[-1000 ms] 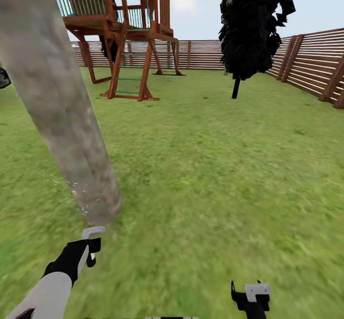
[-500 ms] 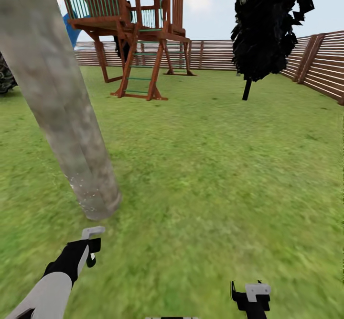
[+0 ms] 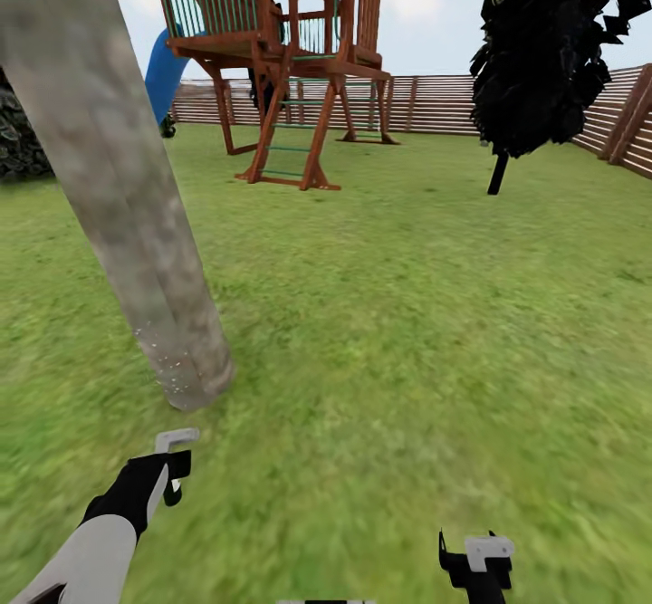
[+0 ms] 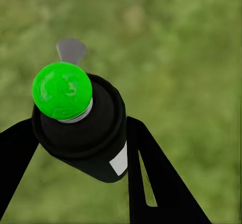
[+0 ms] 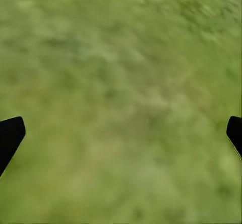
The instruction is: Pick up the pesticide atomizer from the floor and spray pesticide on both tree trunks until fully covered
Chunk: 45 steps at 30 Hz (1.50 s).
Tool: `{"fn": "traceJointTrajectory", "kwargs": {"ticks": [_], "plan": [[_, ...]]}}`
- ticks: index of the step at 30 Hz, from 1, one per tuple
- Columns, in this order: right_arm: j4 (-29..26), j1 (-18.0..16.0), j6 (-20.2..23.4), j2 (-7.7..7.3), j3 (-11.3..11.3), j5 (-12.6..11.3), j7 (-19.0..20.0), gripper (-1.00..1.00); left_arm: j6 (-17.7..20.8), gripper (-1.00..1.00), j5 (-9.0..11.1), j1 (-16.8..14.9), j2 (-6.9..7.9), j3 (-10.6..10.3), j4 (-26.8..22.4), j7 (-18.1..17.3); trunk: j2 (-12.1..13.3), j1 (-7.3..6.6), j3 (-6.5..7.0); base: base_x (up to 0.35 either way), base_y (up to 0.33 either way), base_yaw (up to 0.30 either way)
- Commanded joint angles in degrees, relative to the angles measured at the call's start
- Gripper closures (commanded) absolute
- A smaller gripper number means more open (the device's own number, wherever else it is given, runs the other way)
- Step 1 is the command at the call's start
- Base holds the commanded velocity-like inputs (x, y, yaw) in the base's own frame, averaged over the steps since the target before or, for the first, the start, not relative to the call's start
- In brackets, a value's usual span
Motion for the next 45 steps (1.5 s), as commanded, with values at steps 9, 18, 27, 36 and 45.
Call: {"fn": "traceJointTrajectory", "kwargs": {"ticks": [9, 18, 27, 36, 45], "plan": [[0.0, 0.0, 0.0, 0.00, 0.0, 0.0, -0.1, -1.00, 0.1, 1.00, 0.0, -0.4, -0.13, 0.0, -0.7, 0.0, 0.0, 0.00, 0.00, 0.117, -0.085, 0.113], [0.0, 0.0, 0.0, 0.00, 0.0, 0.0, -0.1, -1.00, 2.8, 1.00, 0.1, -0.8, -0.34, -1.4, -7.5, -0.4, 0.0, 0.00, 0.00, 0.000, 0.000, 0.119], [0.0, 0.0, 0.0, 0.00, 0.0, 0.0, -0.1, -1.00, 7.9, 1.00, 0.2, -4.5, -2.41, -3.2, -14.7, -0.5, 0.0, 0.00, 0.00, 0.000, 0.000, 0.124], [0.0, 0.0, 0.0, 0.00, 0.0, 0.0, -0.1, -1.00, 12.3, 1.00, 0.2, -6.3, -2.76, -6.9, -17.5, -5.0, 0.0, 0.00, 0.00, 0.000, 0.000, 0.273], [0.0, 0.0, 0.0, 0.00, 0.0, 0.0, -0.1, -1.00, 17.2, 1.00, 0.0, -6.2, -1.87, -11.8, -23.5, -8.4, 0.0, 0.00, 0.00, 0.062, -0.066, 0.016]]}}
